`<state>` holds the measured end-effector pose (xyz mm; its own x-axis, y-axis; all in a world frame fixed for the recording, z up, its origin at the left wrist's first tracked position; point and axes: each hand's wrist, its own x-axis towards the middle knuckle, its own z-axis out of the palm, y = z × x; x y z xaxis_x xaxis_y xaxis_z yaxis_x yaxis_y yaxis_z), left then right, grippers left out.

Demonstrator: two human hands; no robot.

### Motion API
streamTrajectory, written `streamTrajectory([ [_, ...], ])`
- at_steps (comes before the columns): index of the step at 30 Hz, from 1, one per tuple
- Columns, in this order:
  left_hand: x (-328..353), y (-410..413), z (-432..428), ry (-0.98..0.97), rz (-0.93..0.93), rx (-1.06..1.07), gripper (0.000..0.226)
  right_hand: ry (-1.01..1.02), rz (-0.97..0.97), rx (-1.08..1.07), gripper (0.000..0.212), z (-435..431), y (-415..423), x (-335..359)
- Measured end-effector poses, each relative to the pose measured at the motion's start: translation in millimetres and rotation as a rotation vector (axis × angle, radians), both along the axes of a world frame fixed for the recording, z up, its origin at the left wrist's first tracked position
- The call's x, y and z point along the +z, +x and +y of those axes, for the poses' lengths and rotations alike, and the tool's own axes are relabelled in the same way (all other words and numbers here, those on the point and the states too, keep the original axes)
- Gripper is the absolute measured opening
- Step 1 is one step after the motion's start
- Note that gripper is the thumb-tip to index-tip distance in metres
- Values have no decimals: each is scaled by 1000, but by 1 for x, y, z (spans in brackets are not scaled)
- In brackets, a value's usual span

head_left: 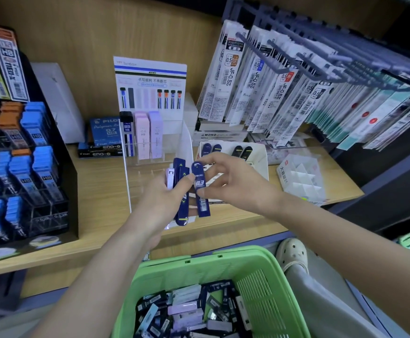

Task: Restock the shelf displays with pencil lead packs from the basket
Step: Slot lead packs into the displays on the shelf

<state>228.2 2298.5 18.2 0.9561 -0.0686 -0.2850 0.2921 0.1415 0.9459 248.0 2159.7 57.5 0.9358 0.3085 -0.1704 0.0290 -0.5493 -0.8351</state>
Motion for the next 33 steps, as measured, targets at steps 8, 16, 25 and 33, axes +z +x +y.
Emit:
streamTrajectory([
  [8, 5, 2, -2, -199, 129, -141, 24, 202, -116, -62, 21, -20, 2, 4],
  [16, 1, 4, -10, -27, -91, 104, 10, 190, -107, -114, 37, -19, -11, -1],
  [25, -4, 1, -11, 64, -147, 115, 15, 285, -102, -214, 21, -23, -13, -4],
  [33, -10, 6, -7, 47, -67, 141, 10, -42, -346, -473, 7, -62, 50, -8],
])
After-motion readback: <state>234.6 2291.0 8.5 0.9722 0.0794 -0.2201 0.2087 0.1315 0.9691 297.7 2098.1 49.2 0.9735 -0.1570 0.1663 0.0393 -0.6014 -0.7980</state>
